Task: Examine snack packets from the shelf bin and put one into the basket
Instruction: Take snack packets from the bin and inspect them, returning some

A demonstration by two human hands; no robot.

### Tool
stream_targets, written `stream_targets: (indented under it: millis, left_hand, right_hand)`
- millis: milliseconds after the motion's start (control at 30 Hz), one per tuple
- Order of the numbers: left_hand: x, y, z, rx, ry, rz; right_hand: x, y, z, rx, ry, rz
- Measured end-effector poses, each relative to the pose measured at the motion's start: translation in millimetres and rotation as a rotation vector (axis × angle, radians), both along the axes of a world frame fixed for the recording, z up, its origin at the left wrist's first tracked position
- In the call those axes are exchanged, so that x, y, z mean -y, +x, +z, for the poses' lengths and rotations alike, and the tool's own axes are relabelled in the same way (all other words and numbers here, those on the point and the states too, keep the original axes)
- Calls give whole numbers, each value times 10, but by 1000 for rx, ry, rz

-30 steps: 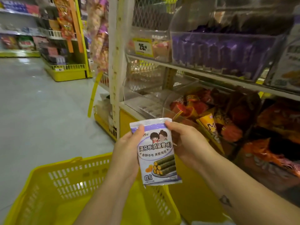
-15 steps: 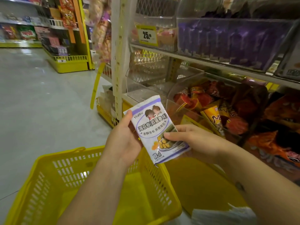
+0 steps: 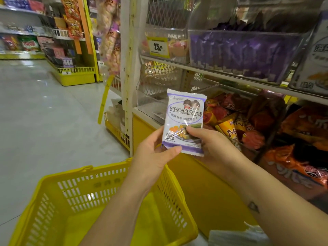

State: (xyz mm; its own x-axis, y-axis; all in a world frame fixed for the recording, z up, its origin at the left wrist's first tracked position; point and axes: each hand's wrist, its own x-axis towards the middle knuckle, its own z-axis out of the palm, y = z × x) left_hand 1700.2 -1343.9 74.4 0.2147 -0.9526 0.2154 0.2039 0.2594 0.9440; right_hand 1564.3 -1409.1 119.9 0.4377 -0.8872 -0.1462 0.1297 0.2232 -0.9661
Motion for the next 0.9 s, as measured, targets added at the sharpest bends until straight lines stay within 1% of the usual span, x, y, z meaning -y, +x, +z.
stream_targets:
  millis: [100, 200, 367, 467, 533, 600, 667, 700, 767, 800, 833, 900]
  left_hand:
    - [12, -34, 11, -64, -46, 28]
    - [24, -26, 6, -146, -51, 29]
    - [23, -9, 10, -242, -58, 19]
    - [23, 20, 15, -291, -44, 74]
    - [20, 62, 30, -309, -21, 86]
    - [21, 93, 45, -287, 8, 85]
    - [20, 83, 46, -188, 24, 143]
    - [19, 71, 46, -103, 21, 193]
    - [18, 35, 39, 74, 1, 237]
    - [20, 6, 33, 132, -10, 208]
    - [23, -26, 27, 152, -14, 152]
    - [37, -81, 8, 118, 9, 33]
  right_hand:
    - [-7, -14, 13, 50, 70, 11]
    - [-13, -45, 24, 102, 107, 56]
    - [17, -86, 48, 139, 112, 106]
    - [35, -89, 55, 137, 132, 84]
    - [39, -95, 29, 113, 103, 84]
    - [42, -88, 1, 105, 70, 82]
    - [57, -74, -29, 49, -5, 26]
    - [65, -70, -44, -26, -88, -32]
    - [43, -62, -47, -201, -334, -127]
    - [14, -50, -45, -251, -452, -132]
    - [-23, -34, -45, -277, -543, -102]
    - [-99, 4, -42, -290, -609, 24]
